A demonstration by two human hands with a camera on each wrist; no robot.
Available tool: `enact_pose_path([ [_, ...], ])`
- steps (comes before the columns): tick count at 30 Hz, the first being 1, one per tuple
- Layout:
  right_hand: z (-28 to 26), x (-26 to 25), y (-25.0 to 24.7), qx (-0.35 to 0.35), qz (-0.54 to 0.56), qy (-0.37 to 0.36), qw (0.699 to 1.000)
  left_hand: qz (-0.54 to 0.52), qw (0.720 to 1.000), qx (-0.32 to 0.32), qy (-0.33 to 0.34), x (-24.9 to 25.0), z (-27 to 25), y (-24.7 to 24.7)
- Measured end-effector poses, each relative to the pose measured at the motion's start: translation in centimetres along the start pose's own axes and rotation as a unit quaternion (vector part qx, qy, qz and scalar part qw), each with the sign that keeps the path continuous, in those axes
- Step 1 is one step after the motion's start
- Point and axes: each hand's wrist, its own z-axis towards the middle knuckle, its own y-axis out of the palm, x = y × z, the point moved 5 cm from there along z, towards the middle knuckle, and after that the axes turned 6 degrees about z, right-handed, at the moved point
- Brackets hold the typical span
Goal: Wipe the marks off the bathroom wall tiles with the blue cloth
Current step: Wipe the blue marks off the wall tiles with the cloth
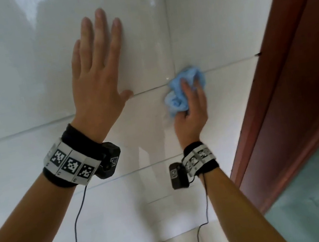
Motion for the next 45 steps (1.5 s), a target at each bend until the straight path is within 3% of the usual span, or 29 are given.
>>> enact_pose_path([
  [4,-5.6,-0.6,1.9,-0.075,0.001,-0.029,0.997,0.004,1.0,0.0,0.005,0.0,-0.1,0.4],
  [7,-5.1,-1.4,1.0,-0.083,0.008,-0.013,0.996,-0.001,1.0,0.005,0.002,0.0,-0.2,0.5],
  [10,-1.9,-1.8,-1.6,0.044,0.041,0.072,0.996,-0.009,1.0,0.009,-0.006,0.1,-0.2,0.6],
  [13,0.2,-0.7,-2.8,0.172,0.078,0.125,0.974,-0.014,1.0,0.011,-0.014,0.2,-0.1,0.6],
  [15,-0.1,-0.3,-1.6,0.189,0.09,0.125,0.97,-0.012,1.0,0.013,-0.017,0.2,-0.1,0.7],
  [18,-3.4,-1.6,1.9,0.142,0.082,0.103,0.981,-0.008,1.0,0.018,-0.019,0.1,-0.2,0.9],
  [21,-8.1,-4.2,5.9,-0.023,0.025,0.016,0.999,-0.009,0.999,0.029,-0.022,-0.2,-0.2,1.4],
  [23,-10.1,-4.1,7.2,-0.134,0.015,-0.07,0.988,-0.01,0.999,0.036,-0.024,-0.3,-0.2,1.5],
  [26,-9.2,-2.1,5.9,-0.168,-0.006,-0.163,0.972,-0.017,0.999,0.036,-0.021,-0.5,-0.3,1.6],
  [28,-7.7,-0.3,4.0,-0.116,-0.024,-0.128,0.985,-0.022,0.999,0.031,-0.021,-0.5,-0.4,1.5],
  [30,-6.0,1.9,1.6,-0.006,-0.008,-0.018,1.0,-0.022,0.999,0.024,-0.026,-0.4,-0.3,1.4],
  [32,-4.7,3.9,-0.5,0.087,0.037,0.067,0.993,-0.019,0.999,0.024,-0.03,-0.2,-0.3,1.3],
  [38,-4.0,3.1,0.0,0.203,0.065,0.073,0.974,-0.007,0.999,0.024,-0.029,-0.3,-0.3,1.5],
  [39,-4.9,2.2,1.0,0.188,0.069,0.079,0.976,-0.007,0.999,0.025,-0.032,-0.5,-0.3,1.6],
  [41,-7.2,0.3,3.2,0.085,0.044,0.06,0.994,-0.012,0.999,0.025,-0.032,-0.4,-0.4,1.8],
  [43,-9.9,-0.4,4.4,-0.043,-0.011,-0.02,0.999,-0.017,0.999,0.025,-0.034,-0.3,-0.4,1.9],
  [45,-10.7,0.6,4.2,-0.125,-0.032,-0.11,0.986,-0.016,0.999,0.026,-0.039,-0.2,-0.5,2.0],
])
